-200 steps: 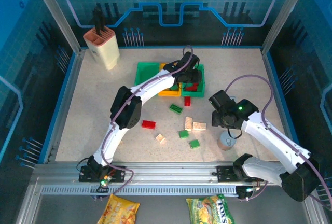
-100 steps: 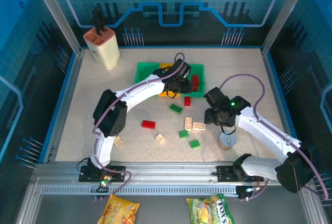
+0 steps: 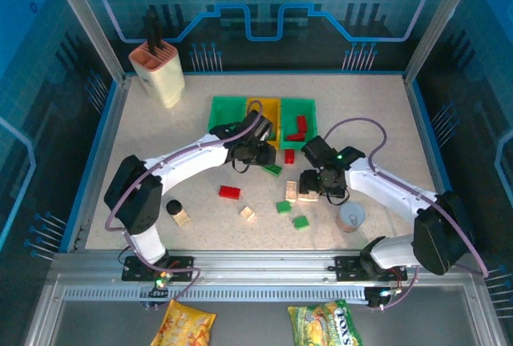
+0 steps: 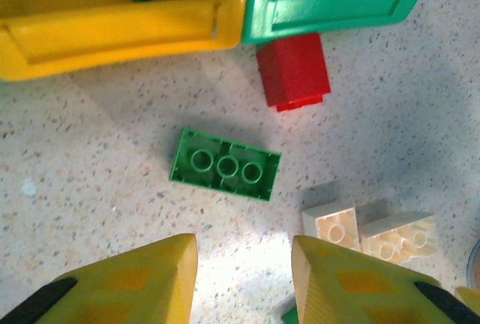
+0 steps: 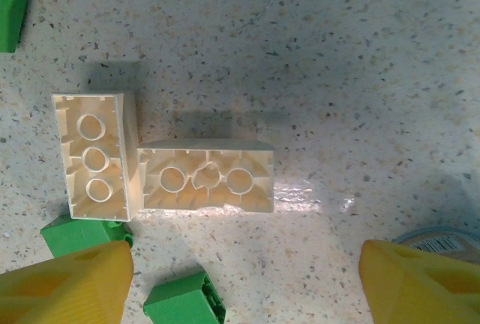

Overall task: Sort the legos into containers by color
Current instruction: Pick up the lego from the bottom-center of the table.

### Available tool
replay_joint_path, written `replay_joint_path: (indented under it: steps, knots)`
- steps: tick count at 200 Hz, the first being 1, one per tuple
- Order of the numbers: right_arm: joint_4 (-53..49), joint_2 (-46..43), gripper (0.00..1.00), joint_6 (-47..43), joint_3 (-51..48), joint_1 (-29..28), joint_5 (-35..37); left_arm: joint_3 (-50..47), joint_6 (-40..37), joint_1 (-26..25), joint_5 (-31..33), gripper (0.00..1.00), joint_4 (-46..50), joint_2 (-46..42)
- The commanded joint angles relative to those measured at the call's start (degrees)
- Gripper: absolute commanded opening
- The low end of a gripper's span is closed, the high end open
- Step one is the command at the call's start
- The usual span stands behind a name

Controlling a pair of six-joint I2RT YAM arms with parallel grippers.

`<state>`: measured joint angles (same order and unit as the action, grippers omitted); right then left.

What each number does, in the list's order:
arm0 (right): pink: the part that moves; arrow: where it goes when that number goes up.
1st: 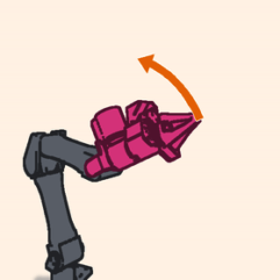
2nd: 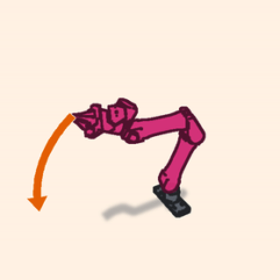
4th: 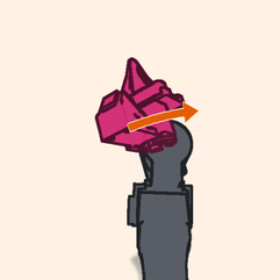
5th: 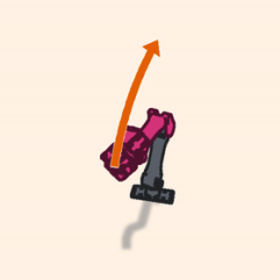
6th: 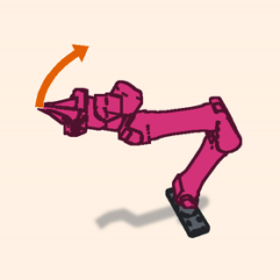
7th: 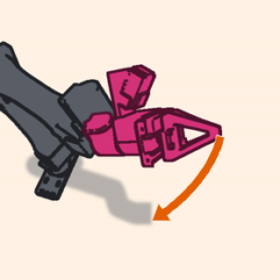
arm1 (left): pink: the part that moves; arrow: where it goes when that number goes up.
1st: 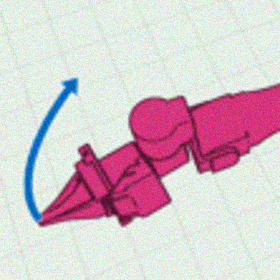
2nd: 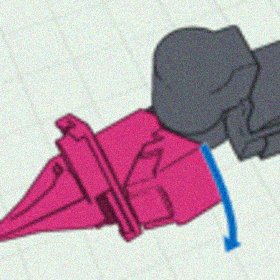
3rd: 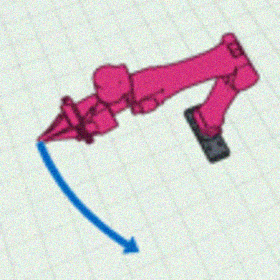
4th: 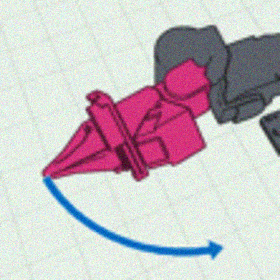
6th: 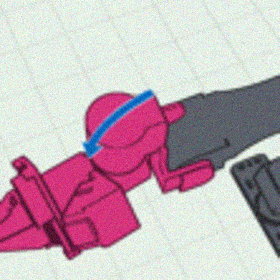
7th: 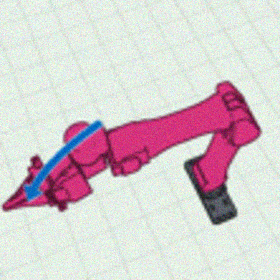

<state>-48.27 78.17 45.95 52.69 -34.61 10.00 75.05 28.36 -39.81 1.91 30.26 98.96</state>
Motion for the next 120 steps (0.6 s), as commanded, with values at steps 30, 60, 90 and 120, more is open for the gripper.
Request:
replay_joint_path:
  steps: [30, 60, 90, 120]
  knots:
    - [1.32, 5.48, 0.84, 0.89, 1.0, -2.07, 0.46, -4.51, 1.13, -0.14, 1.41, 0.39, -2.17, -4.16]
    - [2.26, 8.14, 0.85, 0.73, 1.67, -2.73, -0.24, -4.89, 0.82, -0.01, 1.71, 0.39, -2.05, -4.56]
    - [2.47, 9.58, 0.87, 0.97, 2.12, -3.07, 0.02, -4.71, 0.42, -0.06, 1.96, 0.39, -1.7, -4.3]
    - [2.35, 10.55, 0.89, 1.19, 2.33, -3.12, 0.63, -4.71, 0.44, -0.04, 1.64, 0.39, -2.12, -4.22]
